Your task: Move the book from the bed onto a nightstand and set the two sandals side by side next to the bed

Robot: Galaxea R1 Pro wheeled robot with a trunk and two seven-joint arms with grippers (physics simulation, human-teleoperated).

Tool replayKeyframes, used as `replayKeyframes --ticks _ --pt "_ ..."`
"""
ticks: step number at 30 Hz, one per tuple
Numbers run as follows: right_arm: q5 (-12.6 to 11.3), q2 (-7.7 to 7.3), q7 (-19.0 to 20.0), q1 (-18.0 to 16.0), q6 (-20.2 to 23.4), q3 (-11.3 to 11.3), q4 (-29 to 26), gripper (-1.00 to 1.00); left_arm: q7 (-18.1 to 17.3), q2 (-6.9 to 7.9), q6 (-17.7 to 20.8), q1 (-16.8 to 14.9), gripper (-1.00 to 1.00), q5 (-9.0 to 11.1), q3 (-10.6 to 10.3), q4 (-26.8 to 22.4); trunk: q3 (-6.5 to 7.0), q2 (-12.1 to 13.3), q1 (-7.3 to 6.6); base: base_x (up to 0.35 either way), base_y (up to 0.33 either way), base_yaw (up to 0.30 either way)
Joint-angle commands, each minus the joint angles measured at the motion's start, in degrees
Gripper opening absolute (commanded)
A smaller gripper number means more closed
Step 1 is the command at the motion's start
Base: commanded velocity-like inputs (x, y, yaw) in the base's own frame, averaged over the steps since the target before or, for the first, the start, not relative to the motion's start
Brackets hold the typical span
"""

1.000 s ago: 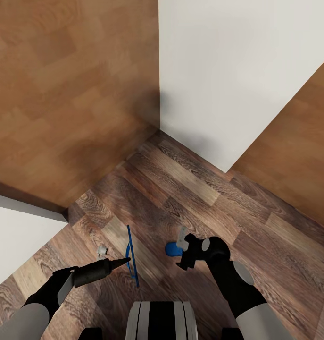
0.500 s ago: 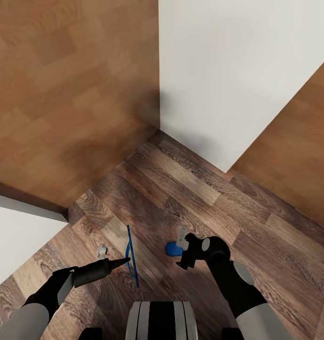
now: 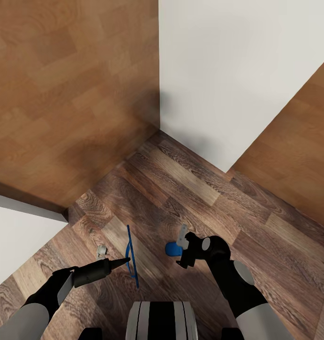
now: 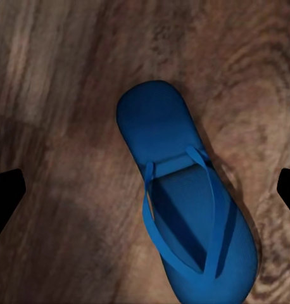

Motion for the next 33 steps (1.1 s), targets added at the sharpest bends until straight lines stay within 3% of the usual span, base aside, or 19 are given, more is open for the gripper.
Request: replayKeyframes --ticks 1,15,21,28,33 --pt "0.29 0.00 0.30 -0.01 0.31 0.04 -0.09 1.00 -0.20 -0.01 0.60 -0.02 -1.00 0.09 0.05 0.01 -0.03 -0.01 -0.01 0.000 0.000 0.000" --pt "0.29 -0.07 0.30 -0.01 0.31 0.02 0.15 1.00 -0.29 -0.03 0.69 -0.02 -1.00 0.09 0.05 -0.02 -2.91 -0.19 0.33 0.000 0.000 0.000" --pt "0.41 -0.05 0.24 0.00 0.31 -0.06 -0.92 1.00 -0.29 -0.01 0.67 -0.03 -1.00 0.09 0.05 0.00 -2.91 -0.19 0.33 0.000 0.000 0.000" --pt "4.85 -0.01 -5.53 -0.02 0.31 0.18 -2.49 1.00 -0.28 -0.05 0.68 -0.03 -1.00 0.09 0.05 -0.04 -2.91 -0.19 0.33 0.000 0.000 0.000" --pt "5.62 -0.01 -6.42 0.01 0.31 0.21 -2.50 1.00 -0.29 -0.01 0.68 -0.02 -1.00 0.09 0.05 0.00 -2.91 -0.19 0.33 0.000 0.000 0.000"
